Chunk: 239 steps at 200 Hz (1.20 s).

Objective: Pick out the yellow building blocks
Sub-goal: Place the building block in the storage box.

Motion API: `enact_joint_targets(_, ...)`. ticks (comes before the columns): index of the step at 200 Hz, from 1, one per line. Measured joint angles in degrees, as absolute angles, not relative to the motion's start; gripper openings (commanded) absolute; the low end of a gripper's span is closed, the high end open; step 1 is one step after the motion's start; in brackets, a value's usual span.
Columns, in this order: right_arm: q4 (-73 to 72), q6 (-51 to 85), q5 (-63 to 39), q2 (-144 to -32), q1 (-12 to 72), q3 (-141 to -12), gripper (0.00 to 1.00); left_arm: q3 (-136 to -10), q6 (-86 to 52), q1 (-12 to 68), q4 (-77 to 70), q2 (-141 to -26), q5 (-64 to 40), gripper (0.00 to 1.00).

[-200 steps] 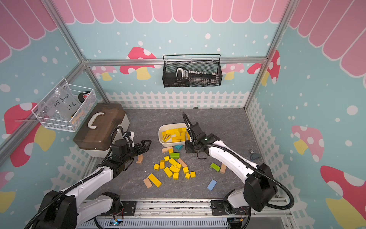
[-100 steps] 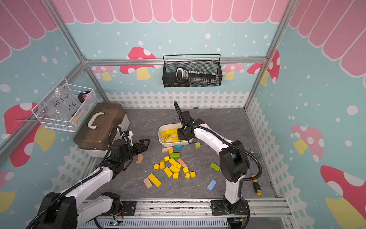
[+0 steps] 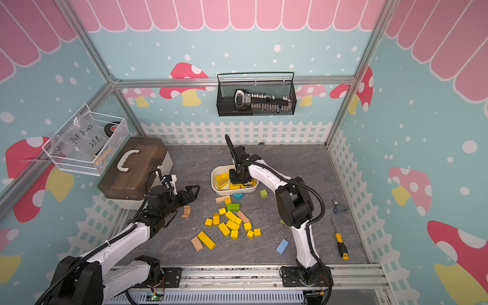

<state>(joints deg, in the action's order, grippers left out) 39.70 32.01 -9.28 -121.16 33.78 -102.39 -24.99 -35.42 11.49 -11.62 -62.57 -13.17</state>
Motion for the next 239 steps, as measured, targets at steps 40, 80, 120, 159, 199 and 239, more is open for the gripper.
enact_joint_targets(40,39.7,32.71,-10.72,-125.21,33.78,-107.48,0.32,-24.99,-35.57,11.27,-11.86,-62.57,-13.34,1.0)
enact_joint_targets(80,40.51,33.1,-11.0,-128.27,33.78,-110.56,0.39,-24.99,-35.62,11.25,-11.92,-62.57,-13.52,1.0)
enact_joint_targets(120,41.28,32.99,-10.94,-129.69,33.78,-112.31,0.42,-24.99,-35.62,10.98,-11.94,-62.57,-13.74,1.0)
enact_joint_targets(159,41.95,32.97,-10.94,-129.69,33.78,-112.33,0.41,-24.99,-35.64,10.9,-12.1,-62.57,-13.76,1.0)
enact_joint_targets(199,41.71,32.88,-10.98,-128.05,33.8,-110.0,0.41,-24.97,-35.66,10.9,-12.34,-62.57,-13.76,1.0)
enact_joint_targets(239,39.29,32.8,-10.46,-118.04,33.8,-97.65,0.41,-24.75,-35.79,10.87,-12.36,-62.57,-13.76,1.0)
